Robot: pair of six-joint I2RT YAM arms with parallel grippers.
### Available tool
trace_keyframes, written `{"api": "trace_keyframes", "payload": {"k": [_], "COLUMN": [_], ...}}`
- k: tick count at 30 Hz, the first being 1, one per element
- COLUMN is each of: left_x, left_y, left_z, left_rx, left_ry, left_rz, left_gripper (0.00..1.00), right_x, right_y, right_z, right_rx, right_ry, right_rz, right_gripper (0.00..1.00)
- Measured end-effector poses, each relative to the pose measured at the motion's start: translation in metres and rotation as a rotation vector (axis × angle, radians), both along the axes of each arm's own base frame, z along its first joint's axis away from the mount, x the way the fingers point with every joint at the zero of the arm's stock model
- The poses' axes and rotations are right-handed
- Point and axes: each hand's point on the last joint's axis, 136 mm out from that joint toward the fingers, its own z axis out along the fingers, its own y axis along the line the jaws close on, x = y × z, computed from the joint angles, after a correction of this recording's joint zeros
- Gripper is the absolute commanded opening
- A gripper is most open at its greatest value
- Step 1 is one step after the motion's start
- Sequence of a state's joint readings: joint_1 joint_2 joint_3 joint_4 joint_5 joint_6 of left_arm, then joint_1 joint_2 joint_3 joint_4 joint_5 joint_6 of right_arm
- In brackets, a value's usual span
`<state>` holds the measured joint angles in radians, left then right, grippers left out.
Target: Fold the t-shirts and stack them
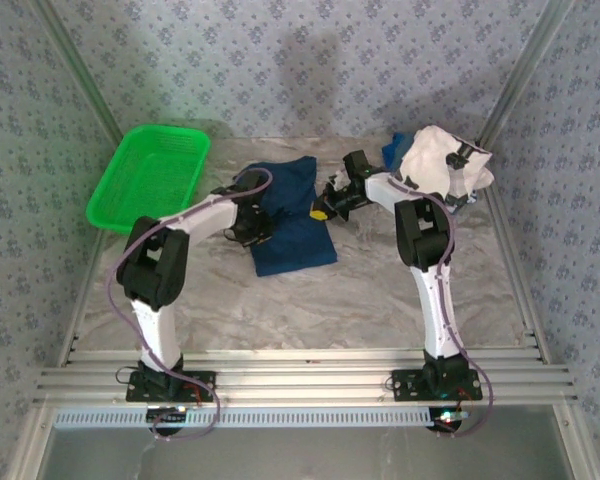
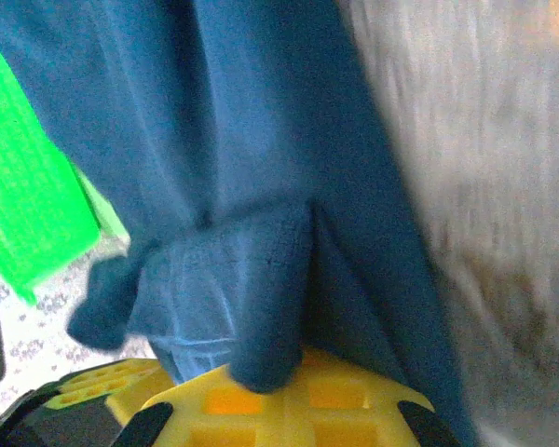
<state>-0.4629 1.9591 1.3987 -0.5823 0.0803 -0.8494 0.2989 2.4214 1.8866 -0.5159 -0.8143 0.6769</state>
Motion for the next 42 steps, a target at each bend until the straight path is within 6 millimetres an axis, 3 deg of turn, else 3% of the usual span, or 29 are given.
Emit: {"api": "trace_keyframes", "payload": {"k": [6, 11, 14, 16, 19, 21, 24, 27, 30, 34, 42], "left_x": [0.061, 0.099, 0.109, 0.101, 0.063, 0.023, -0.038, -0.092, -0.127, -0.148, -0.133], "left_y": [0.01, 0.006, 0.003, 0.005, 0.009, 0.005, -0.015, -0.032, -0.035, -0.025, -0.03], "left_z": [0.004, 0.049, 0.076, 0.087, 0.101, 0.113, 0.123, 0.11, 0.071, 0.026, 0.023], "left_rx": [0.066, 0.057, 0.048, 0.038, 0.008, -0.032, -0.121, -0.182, -0.195, -0.186, -0.256], "left_ry": [-0.068, -0.192, -0.255, -0.266, -0.258, -0.251, -0.246, -0.193, -0.108, -0.028, -0.106], "left_rz": [0.031, 0.02, 0.011, 0.011, 0.01, -0.004, -0.042, -0.073, -0.041, 0.054, 0.208], "left_gripper": [0.25, 0.4, 0.48, 0.56, 0.64, 0.67, 0.69, 0.69, 0.68, 0.68, 0.66], "right_x": [0.048, 0.07, 0.069, 0.053, 0.017, -0.011, -0.049, -0.079, -0.103, -0.116, -0.12], "right_y": [0.004, 0.01, 0.008, 0.001, -0.023, -0.045, -0.075, -0.088, -0.088, -0.083, -0.075], "right_z": [-0.003, 0.016, 0.033, 0.042, 0.06, 0.074, 0.086, 0.075, 0.047, 0.028, 0.021], "right_rx": [0.043, 0.094, 0.099, 0.079, 0.034, 0.005, -0.024, -0.043, -0.059, -0.07, -0.071], "right_ry": [-0.028, -0.068, -0.104, -0.099, -0.086, -0.092, -0.099, -0.073, -0.011, 0.023, 0.014], "right_rz": [-0.088, -0.127, -0.115, -0.098, -0.085, -0.082, -0.086, -0.072, -0.041, 0.002, 0.04], "right_gripper": [0.18, 0.24, 0.31, 0.38, 0.51, 0.59, 0.62, 0.62, 0.61, 0.6, 0.59]}}
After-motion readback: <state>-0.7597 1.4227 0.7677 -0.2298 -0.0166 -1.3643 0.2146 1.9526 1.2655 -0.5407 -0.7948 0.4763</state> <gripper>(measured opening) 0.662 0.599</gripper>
